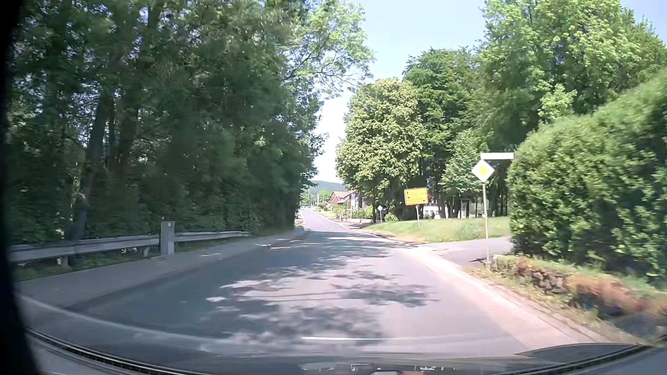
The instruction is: Follow the waypoints while adhering to traffic rules and regulations
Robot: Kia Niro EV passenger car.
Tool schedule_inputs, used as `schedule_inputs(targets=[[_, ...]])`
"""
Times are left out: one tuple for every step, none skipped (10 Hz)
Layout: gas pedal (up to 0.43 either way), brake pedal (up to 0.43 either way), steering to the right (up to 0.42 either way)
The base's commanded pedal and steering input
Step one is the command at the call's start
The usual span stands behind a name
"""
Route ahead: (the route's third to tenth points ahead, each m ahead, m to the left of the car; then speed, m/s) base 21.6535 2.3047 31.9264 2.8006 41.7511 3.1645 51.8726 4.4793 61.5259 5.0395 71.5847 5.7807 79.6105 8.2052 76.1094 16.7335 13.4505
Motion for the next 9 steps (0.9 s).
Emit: schedule_inputs(targets=[[0.118,0.000,-0.009],[0.118,0.000,-0.009],[0.118,0.000,-0.006],[0.118,0.000,-0.002],[0.110,0.000,0.000],[0.110,0.000,0.000],[0.098,0.000,0.000],[0.087,0.000,0.000],[0.059,0.000,-0.001]])
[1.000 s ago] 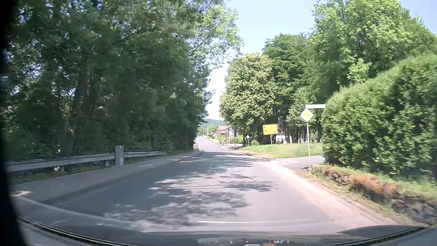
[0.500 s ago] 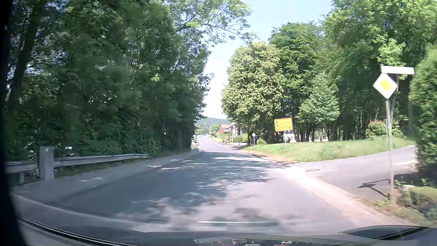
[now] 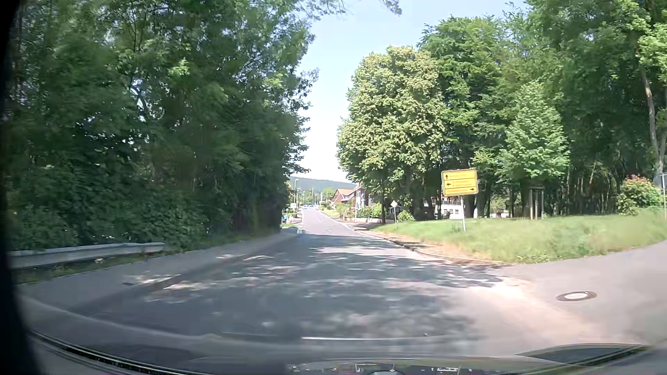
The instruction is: Follow the waypoints while adhering to traffic rules and regulations
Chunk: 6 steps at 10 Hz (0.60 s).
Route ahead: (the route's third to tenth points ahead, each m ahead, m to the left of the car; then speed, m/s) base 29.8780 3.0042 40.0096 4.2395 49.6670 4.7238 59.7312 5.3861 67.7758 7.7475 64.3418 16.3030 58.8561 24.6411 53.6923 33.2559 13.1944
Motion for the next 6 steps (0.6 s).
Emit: schedule_inputs(targets=[[0.000,0.000,-0.002],[0.000,0.000,-0.003],[0.000,0.000,-0.003],[0.000,0.000,-0.004],[0.000,0.000,-0.005],[0.000,0.006,-0.006]])
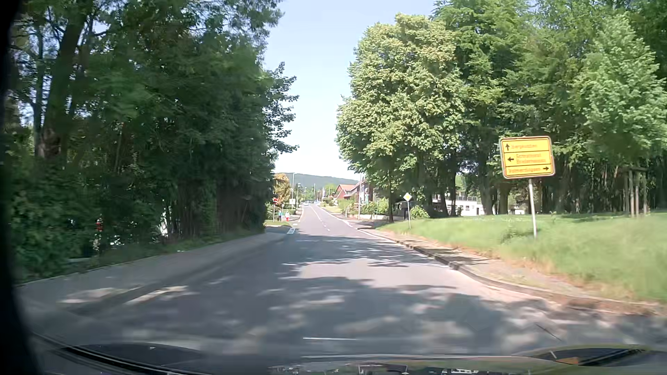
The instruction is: Follow the waypoints while adhering to traffic rules and regulations
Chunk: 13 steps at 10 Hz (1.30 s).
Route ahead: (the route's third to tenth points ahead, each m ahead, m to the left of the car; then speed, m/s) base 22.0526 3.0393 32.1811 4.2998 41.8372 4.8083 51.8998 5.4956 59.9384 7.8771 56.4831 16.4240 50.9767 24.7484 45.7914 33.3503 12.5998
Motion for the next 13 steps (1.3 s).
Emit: schedule_inputs(targets=[[0.000,0.030,-0.006],[0.000,0.055,-0.006],[0.000,0.085,-0.007],[0.000,0.110,-0.007],[0.000,0.116,-0.008],[0.000,0.116,-0.008],[0.000,0.116,-0.007],[0.000,0.116,-0.007],[0.000,0.116,-0.008],[0.000,0.122,-0.007],[0.000,0.128,-0.007],[0.000,0.128,-0.007],[0.000,0.122,-0.005]])
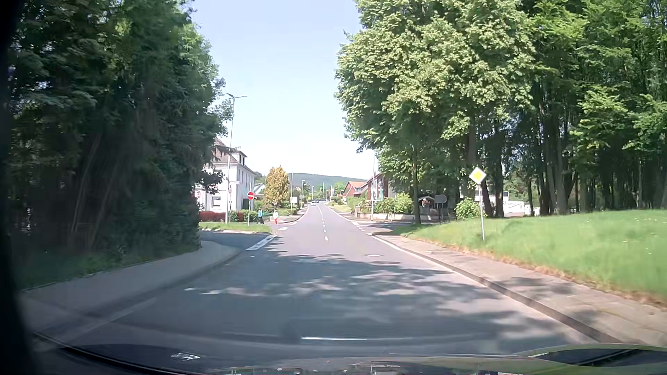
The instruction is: Follow the waypoints while adhering to traffic rules and regulations
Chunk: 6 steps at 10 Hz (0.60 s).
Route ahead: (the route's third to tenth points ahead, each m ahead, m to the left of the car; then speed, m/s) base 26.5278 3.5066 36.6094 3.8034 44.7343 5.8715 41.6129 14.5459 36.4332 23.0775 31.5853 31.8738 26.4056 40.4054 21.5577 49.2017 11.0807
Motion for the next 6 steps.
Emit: schedule_inputs(targets=[[0.000,0.122,-0.005],[0.000,0.122,-0.005],[0.000,0.122,-0.005],[0.000,0.122,-0.005],[0.000,0.122,-0.005],[0.000,0.122,-0.005]])
